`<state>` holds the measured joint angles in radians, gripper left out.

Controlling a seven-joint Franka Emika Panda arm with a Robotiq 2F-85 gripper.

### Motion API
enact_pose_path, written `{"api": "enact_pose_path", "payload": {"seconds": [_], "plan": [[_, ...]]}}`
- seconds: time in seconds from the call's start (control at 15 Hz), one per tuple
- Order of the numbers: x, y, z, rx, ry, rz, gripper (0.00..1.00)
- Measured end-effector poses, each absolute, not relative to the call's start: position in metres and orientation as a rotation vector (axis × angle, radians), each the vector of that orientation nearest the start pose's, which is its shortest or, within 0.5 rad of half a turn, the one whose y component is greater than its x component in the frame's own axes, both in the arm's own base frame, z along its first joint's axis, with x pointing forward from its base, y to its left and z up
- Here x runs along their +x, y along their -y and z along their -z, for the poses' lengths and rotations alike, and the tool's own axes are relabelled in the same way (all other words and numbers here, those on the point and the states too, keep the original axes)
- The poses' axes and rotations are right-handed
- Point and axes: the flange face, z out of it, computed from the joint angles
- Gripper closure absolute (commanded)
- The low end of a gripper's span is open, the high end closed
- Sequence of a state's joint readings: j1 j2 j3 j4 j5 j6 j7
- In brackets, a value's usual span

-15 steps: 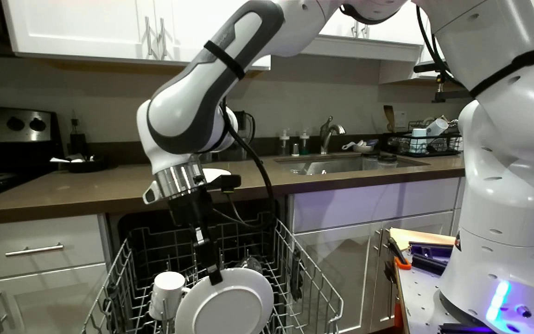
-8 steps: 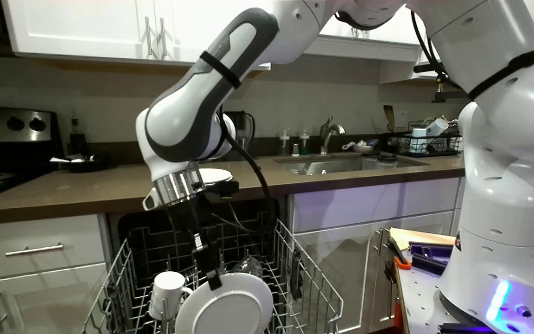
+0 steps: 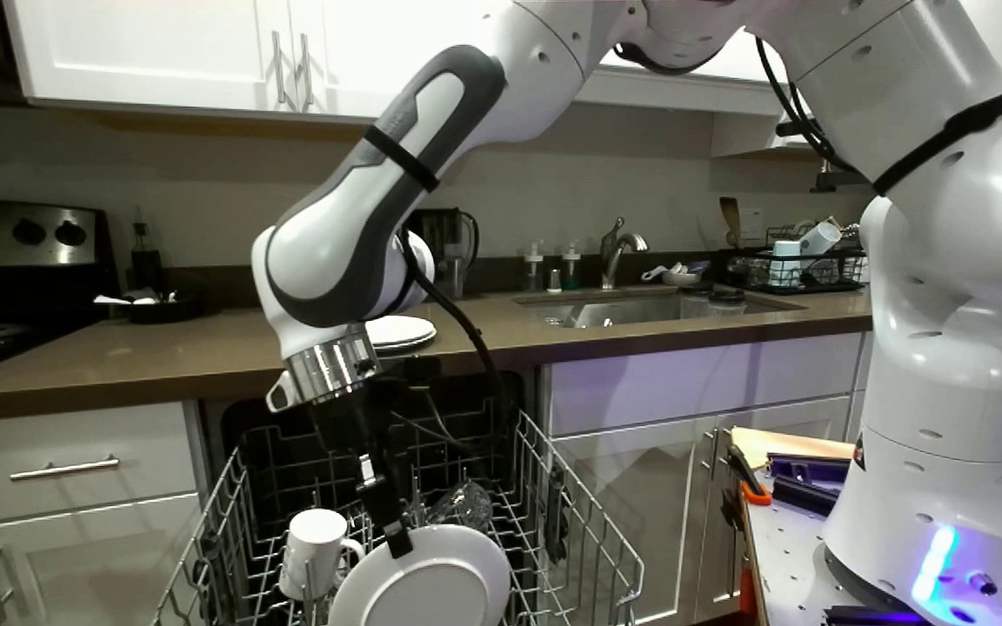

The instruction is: Remove the topmost plate from the stack on the counter and put it inside the dishwasher

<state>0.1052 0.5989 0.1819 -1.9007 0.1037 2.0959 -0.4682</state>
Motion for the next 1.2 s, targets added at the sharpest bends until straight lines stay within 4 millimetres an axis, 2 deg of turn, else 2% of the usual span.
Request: {"api": "enact_pose_path", "payload": {"seconds": [0.53,0.8,0.87,1.0,1.2], "plan": [[0.564,-0.167,-0.140,-2.703,0.935,-0.581,0.95],[0.569,-0.168,-0.139,-2.698,0.939,-0.604,0.95],[0.569,-0.168,-0.139,-2.696,0.941,-0.611,0.71],[0.570,-0.169,-0.139,-2.695,0.946,-0.625,0.64],[0.569,-0.168,-0.139,-2.697,0.953,-0.656,0.45]]}}
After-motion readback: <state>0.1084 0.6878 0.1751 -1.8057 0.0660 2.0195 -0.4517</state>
